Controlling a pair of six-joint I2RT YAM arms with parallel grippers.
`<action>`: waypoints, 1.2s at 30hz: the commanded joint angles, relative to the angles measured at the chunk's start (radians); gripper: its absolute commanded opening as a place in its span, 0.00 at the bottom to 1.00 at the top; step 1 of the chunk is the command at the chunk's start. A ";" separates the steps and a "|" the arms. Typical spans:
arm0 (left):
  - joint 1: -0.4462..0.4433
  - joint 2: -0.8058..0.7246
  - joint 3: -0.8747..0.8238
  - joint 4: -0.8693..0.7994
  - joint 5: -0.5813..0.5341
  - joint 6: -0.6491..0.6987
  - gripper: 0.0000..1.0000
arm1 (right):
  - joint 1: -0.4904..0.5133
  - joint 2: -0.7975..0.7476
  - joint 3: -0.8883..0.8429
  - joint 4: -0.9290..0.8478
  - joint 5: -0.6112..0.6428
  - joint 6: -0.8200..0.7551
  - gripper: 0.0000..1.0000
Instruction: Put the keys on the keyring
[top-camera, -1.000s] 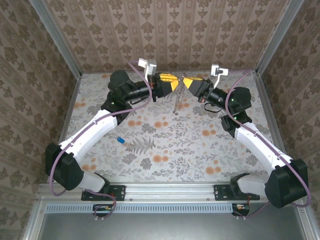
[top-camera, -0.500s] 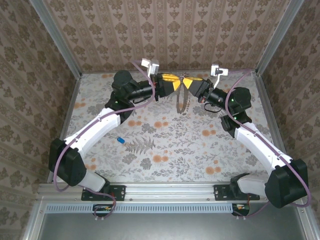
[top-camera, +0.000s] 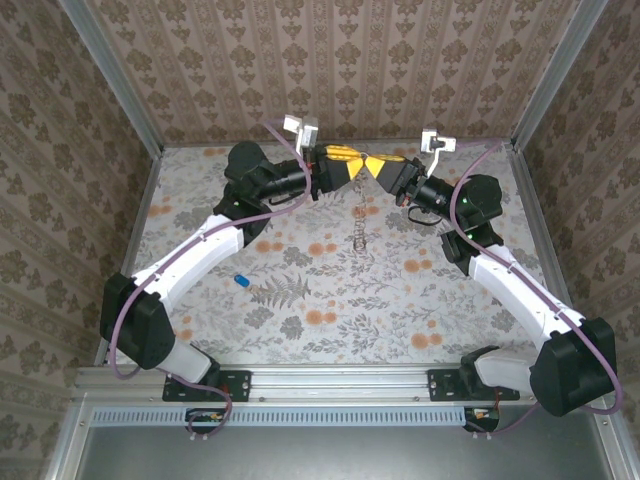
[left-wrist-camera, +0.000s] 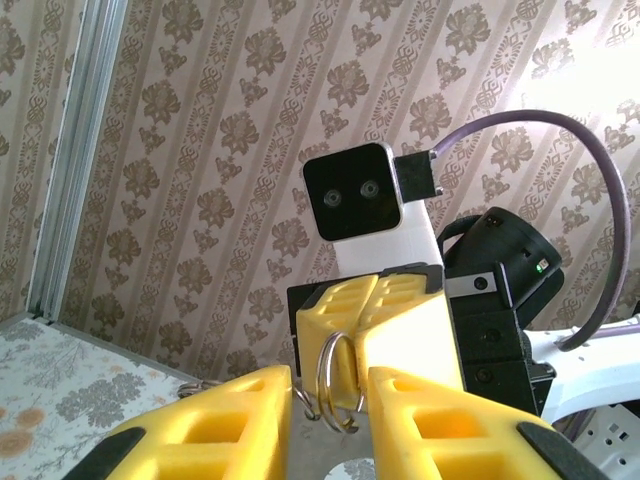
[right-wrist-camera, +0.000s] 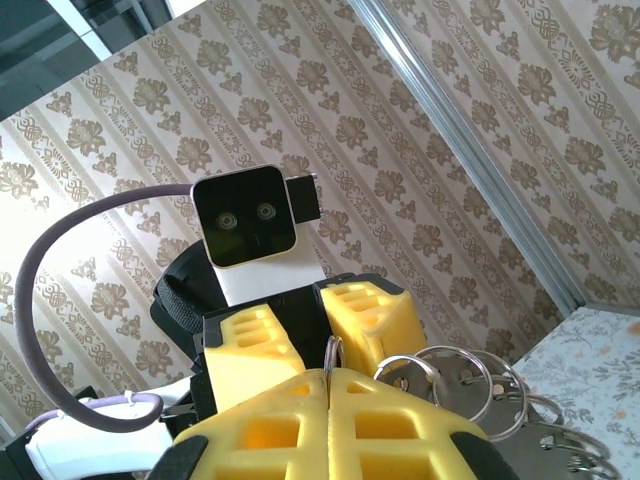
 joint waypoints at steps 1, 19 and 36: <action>-0.006 0.004 0.031 0.066 0.025 -0.027 0.27 | 0.005 -0.006 -0.004 0.061 -0.005 0.008 0.00; -0.023 0.018 0.021 0.090 0.064 -0.044 0.04 | 0.005 -0.001 -0.003 0.046 0.007 -0.001 0.00; 0.001 -0.042 0.102 -0.350 0.081 0.312 0.00 | -0.091 -0.136 -0.010 -0.304 0.002 -0.105 0.55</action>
